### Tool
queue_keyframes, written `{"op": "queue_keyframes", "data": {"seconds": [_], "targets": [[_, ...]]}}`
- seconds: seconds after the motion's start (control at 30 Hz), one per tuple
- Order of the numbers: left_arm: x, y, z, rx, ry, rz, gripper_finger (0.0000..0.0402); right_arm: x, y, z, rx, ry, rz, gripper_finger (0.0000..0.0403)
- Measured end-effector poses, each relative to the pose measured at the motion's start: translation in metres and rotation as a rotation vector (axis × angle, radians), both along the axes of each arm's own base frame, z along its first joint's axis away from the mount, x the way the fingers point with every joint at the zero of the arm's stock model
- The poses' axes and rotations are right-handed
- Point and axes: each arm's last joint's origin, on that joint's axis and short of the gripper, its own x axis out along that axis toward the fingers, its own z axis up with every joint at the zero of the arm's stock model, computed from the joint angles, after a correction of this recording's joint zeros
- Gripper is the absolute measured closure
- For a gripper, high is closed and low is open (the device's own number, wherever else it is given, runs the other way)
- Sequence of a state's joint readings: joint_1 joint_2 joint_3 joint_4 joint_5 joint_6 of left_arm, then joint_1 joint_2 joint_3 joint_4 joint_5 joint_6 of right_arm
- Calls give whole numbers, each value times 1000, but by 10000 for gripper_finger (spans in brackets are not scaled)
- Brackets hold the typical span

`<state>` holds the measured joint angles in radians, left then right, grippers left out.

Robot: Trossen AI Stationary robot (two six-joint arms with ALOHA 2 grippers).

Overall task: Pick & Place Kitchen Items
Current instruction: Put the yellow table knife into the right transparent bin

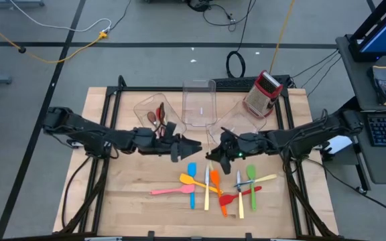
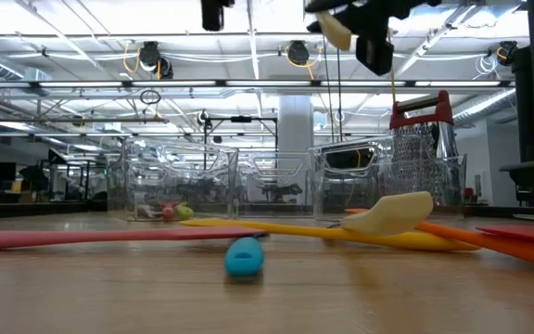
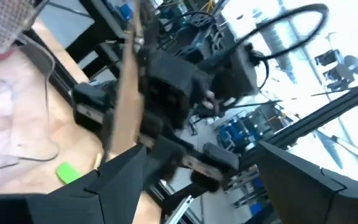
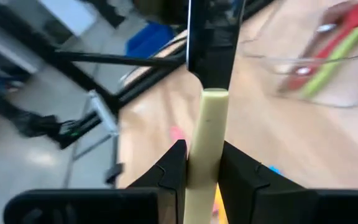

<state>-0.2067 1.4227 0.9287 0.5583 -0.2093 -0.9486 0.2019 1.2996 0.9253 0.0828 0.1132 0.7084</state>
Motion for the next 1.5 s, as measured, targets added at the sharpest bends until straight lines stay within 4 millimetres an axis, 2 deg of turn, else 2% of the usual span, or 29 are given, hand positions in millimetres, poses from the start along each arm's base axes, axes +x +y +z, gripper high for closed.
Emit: {"op": "queue_keyframes", "data": {"seconds": [0.3,0.53,0.73,0.9,1.13,1.37,1.5], "targets": [[-12,-12,7,51,20,17,96,-38,-30,14,-81,122,-259,344],[-14,-18,-1,68,104,62,96,-61,-54,20,28,163,-491,344],[-14,-14,-8,100,175,92,96,-69,-66,11,167,252,-637,344],[-13,-3,-18,157,279,119,96,-76,-68,2,261,334,-733,344],[-10,20,-26,194,363,107,96,-78,-68,1,351,333,-800,344],[-7,46,-27,253,378,58,96,-76,-70,-2,347,343,-815,340],[-7,64,-27,274,384,57,96,-73,-75,-5,258,377,-788,345]]}}
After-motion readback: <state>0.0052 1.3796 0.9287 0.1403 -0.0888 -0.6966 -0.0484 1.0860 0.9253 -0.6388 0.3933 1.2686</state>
